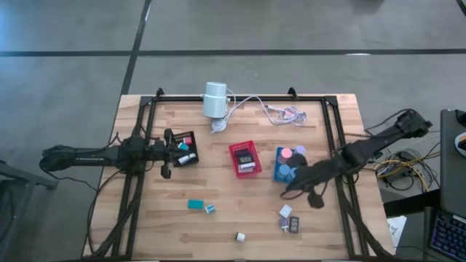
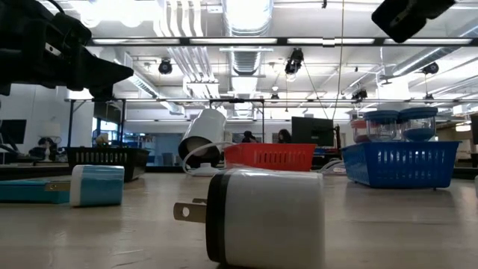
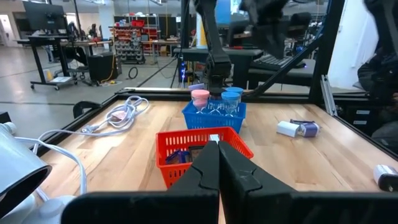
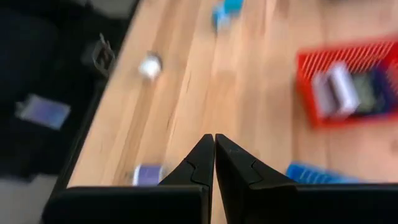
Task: Pick & Place Office items
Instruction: Put the purple charger adapter into the black bin
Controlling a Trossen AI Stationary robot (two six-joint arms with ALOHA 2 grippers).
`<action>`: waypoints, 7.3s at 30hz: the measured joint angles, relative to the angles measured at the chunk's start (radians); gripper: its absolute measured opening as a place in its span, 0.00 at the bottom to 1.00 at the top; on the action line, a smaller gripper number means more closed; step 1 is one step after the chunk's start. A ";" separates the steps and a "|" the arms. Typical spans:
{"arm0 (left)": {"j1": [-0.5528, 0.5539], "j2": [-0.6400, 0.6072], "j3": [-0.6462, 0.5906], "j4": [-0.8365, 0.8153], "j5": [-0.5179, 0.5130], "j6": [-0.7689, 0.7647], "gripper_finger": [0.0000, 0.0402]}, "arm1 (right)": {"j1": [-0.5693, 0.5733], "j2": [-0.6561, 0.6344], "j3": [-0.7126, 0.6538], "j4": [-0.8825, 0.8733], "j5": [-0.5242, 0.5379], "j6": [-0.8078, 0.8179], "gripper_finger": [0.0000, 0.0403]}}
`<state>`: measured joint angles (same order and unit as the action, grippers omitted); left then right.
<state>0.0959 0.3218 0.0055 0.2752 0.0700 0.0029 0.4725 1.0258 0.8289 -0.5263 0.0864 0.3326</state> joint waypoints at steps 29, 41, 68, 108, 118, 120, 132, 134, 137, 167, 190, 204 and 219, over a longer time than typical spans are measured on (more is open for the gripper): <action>0.000 0.001 0.000 -0.067 0.000 -0.061 0.00 | 0.218 0.837 0.549 -0.387 -0.106 0.259 0.53; 0.000 0.001 0.000 -0.067 0.000 -0.060 0.00 | 0.226 0.837 0.472 -0.375 -0.094 0.294 0.66; 0.000 0.002 0.000 -0.074 0.000 -0.063 0.00 | 0.228 0.837 0.413 -0.264 -0.063 0.294 0.58; 0.000 0.001 0.000 -0.075 0.000 -0.063 0.00 | 0.228 0.742 0.406 -0.222 -0.024 0.264 0.33; 0.000 0.002 0.000 -0.074 0.000 -0.063 0.00 | 0.180 0.426 0.248 0.179 0.179 -0.051 0.33; 0.000 0.002 0.000 -0.074 0.000 -0.063 0.00 | 0.154 0.337 0.160 0.308 0.180 -0.115 0.33; 0.000 0.002 0.000 -0.075 0.000 -0.063 0.00 | -0.014 -0.142 -0.386 0.957 0.178 -0.374 0.33; 0.000 0.002 0.000 -0.075 0.000 -0.063 0.00 | -0.044 -0.208 -0.460 1.007 0.179 -0.389 0.33; 0.000 0.002 0.000 -0.068 0.000 -0.068 0.00 | -0.092 -0.295 -0.557 1.091 0.176 -0.396 0.33; 0.000 0.002 0.000 0.062 -0.021 0.110 0.00 | -0.218 -0.656 -0.821 1.143 0.122 -0.577 0.33; 0.000 0.003 0.000 -0.006 -0.062 0.062 0.00 | -0.219 -0.592 -0.718 1.118 0.202 -0.563 0.33; -0.001 0.021 0.040 -0.002 -0.115 0.185 0.00 | -0.218 -0.015 -0.340 1.073 0.196 -0.677 0.33; -0.085 0.250 0.263 -0.007 -0.055 0.261 0.34 | -0.236 0.288 -0.131 1.080 0.124 -0.728 0.33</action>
<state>0.0114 0.5719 0.2690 0.2681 0.0150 0.2640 0.2370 1.3140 0.6974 0.5535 0.2106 -0.3958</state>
